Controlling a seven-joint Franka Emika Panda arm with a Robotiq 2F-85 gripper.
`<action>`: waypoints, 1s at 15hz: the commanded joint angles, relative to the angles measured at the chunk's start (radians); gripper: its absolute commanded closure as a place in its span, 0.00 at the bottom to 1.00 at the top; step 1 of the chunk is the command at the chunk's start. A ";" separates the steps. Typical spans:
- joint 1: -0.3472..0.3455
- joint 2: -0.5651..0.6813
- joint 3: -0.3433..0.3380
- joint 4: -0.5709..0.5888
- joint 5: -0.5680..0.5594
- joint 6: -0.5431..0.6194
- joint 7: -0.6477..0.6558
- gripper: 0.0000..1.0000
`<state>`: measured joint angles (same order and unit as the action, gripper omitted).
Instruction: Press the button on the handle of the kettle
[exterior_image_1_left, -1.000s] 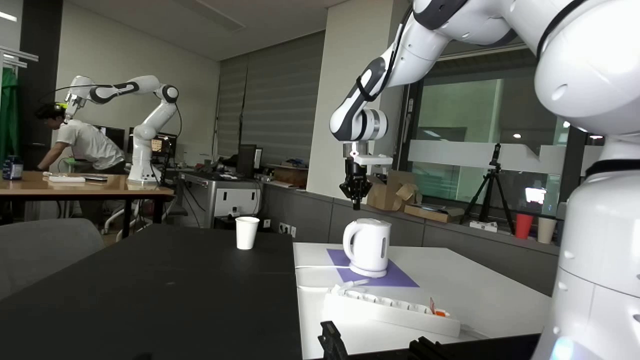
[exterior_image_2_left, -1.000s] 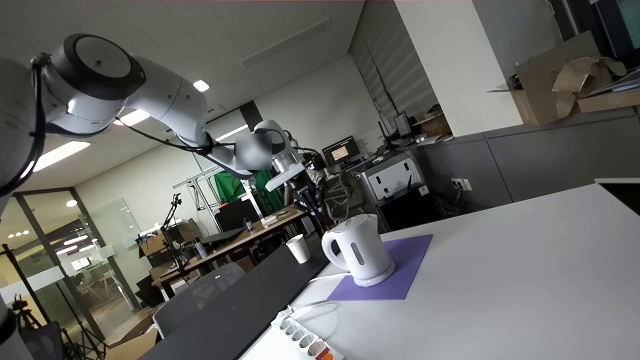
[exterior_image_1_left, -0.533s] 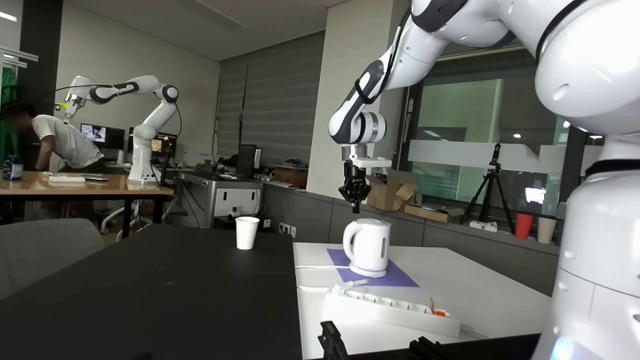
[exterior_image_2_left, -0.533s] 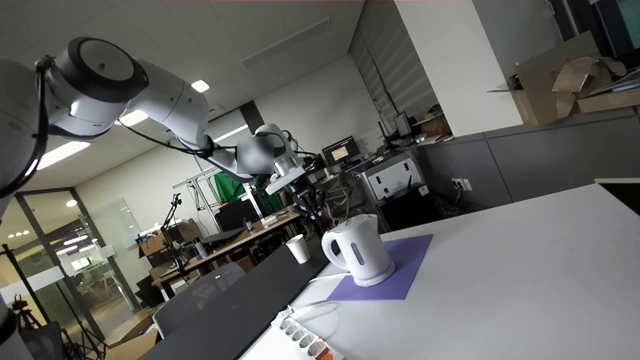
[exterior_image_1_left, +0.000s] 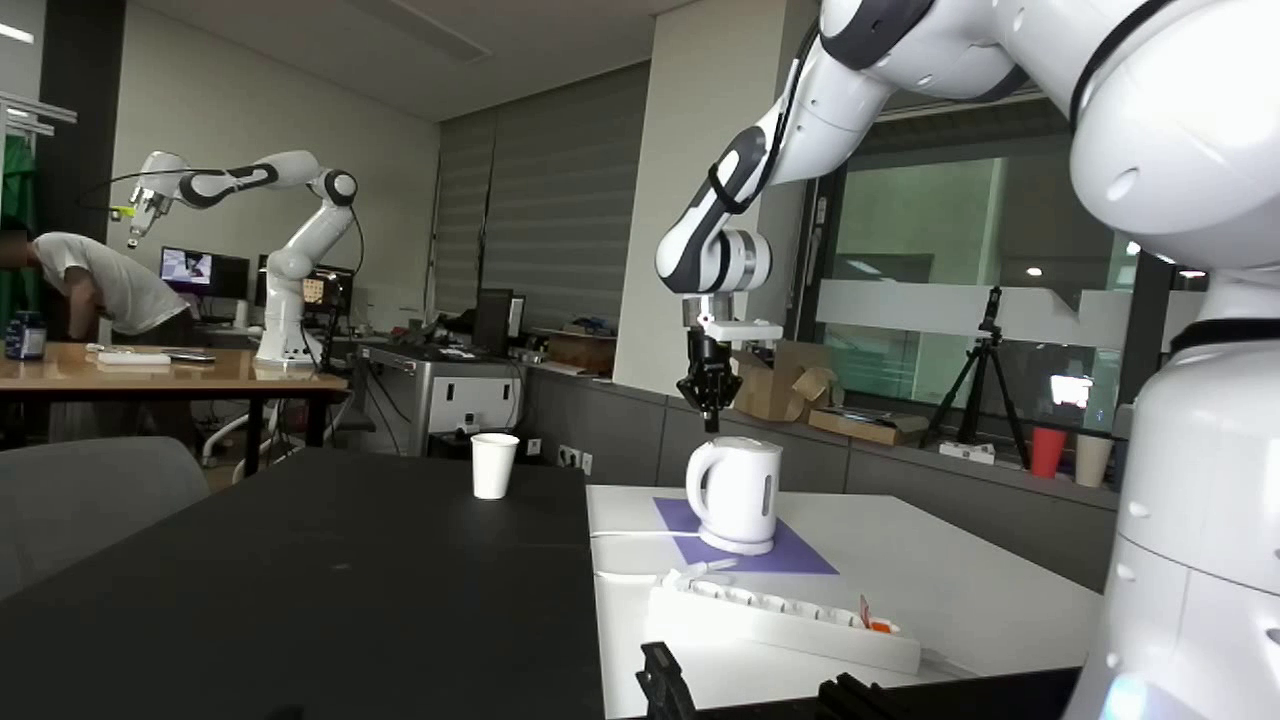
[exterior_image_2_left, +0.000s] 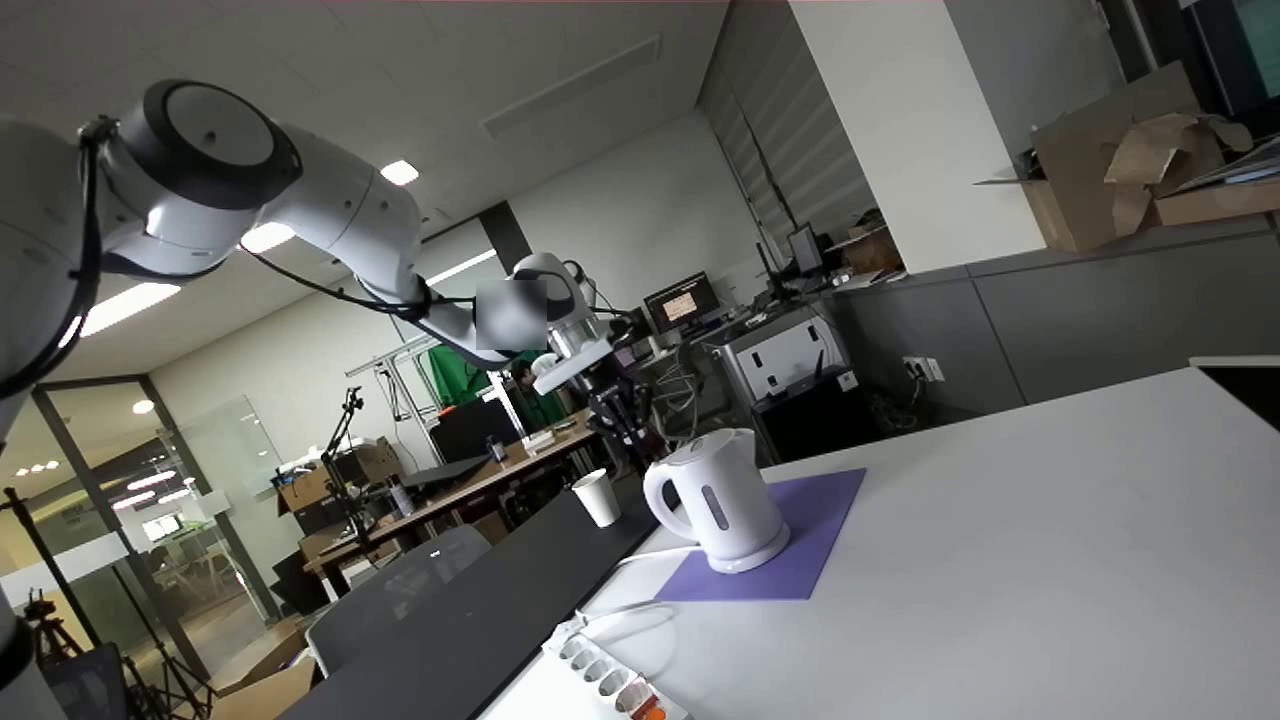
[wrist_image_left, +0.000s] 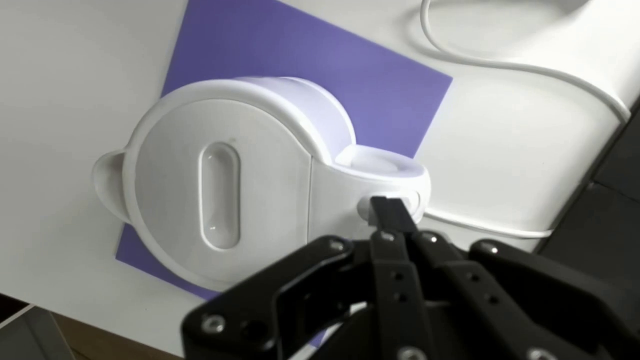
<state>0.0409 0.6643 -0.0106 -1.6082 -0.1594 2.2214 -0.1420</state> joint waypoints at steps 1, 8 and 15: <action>0.000 0.019 -0.006 0.026 -0.013 -0.004 0.017 1.00; -0.012 0.063 -0.012 0.039 -0.008 0.039 0.012 1.00; -0.015 0.064 -0.010 0.047 -0.005 0.046 0.009 1.00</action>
<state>0.0317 0.7051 -0.0216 -1.5965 -0.1588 2.2663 -0.1420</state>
